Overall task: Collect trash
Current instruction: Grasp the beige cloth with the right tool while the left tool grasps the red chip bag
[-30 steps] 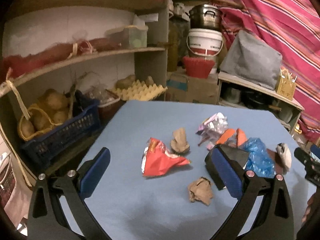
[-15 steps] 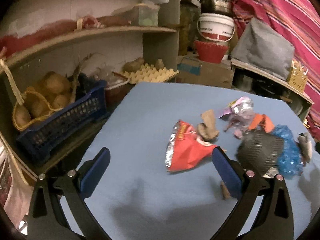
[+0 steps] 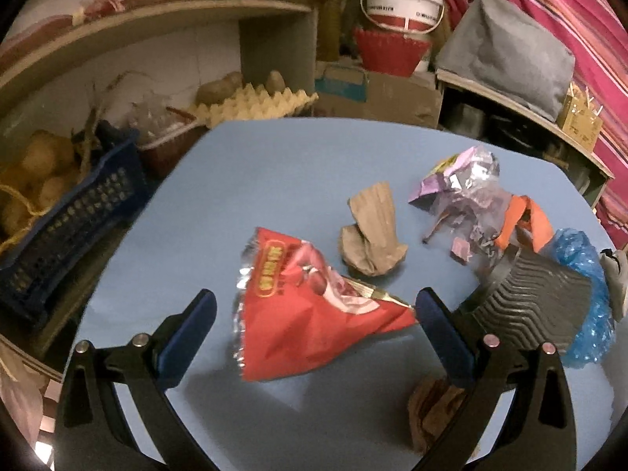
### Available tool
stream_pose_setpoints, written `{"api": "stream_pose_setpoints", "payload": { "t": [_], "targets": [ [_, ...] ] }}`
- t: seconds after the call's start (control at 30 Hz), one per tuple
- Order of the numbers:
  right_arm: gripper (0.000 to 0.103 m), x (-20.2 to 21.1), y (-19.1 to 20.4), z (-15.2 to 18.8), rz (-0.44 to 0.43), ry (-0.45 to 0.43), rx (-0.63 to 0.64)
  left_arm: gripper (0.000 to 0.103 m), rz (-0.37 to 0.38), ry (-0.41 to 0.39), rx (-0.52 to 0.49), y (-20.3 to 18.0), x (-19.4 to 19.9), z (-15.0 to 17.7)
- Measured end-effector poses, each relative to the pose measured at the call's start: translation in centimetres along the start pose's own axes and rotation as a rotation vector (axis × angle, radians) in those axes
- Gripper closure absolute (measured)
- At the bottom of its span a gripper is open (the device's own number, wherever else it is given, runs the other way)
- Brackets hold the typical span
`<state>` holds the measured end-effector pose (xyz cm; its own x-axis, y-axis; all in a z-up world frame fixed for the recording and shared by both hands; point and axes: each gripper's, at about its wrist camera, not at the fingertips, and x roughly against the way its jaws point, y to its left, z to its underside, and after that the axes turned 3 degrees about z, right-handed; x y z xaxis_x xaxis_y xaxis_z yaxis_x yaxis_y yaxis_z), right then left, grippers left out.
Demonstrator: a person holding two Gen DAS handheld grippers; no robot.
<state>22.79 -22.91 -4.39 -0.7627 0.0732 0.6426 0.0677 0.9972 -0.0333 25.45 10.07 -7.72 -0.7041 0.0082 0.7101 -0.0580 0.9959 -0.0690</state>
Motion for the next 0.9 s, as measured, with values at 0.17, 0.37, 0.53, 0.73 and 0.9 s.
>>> {"api": "stream_pose_setpoints", "payload": {
  "t": [0.17, 0.37, 0.53, 0.73, 0.9],
  "targets": [
    [0.004, -2.1, 1.3, -0.4, 0.014, 0.042, 0.036, 0.007, 0.035, 0.032, 0.042, 1.0, -1.2, -0.3],
    [0.020, -3.6, 0.1, -0.4, 0.007, 0.119, -0.019, 0.035, 0.066, 0.057, 0.043, 1.5, -1.5, -0.1],
    [0.047, -3.4, 0.2, -0.2, -0.031, 0.129, 0.014, 0.037, 0.033, 0.025, -0.003, 1.0, -0.7, 0.0],
    [0.077, -2.7, 0.1, -0.4, -0.086, 0.094, 0.039, 0.041, -0.013, -0.010, -0.030, 0.6, 0.8, -0.2],
    [0.079, -0.1, -0.8, -1.0, -0.083, 0.002, 0.052, 0.041, -0.037, -0.050, -0.028, 0.6, 3.0, -0.7]
  ]
}}
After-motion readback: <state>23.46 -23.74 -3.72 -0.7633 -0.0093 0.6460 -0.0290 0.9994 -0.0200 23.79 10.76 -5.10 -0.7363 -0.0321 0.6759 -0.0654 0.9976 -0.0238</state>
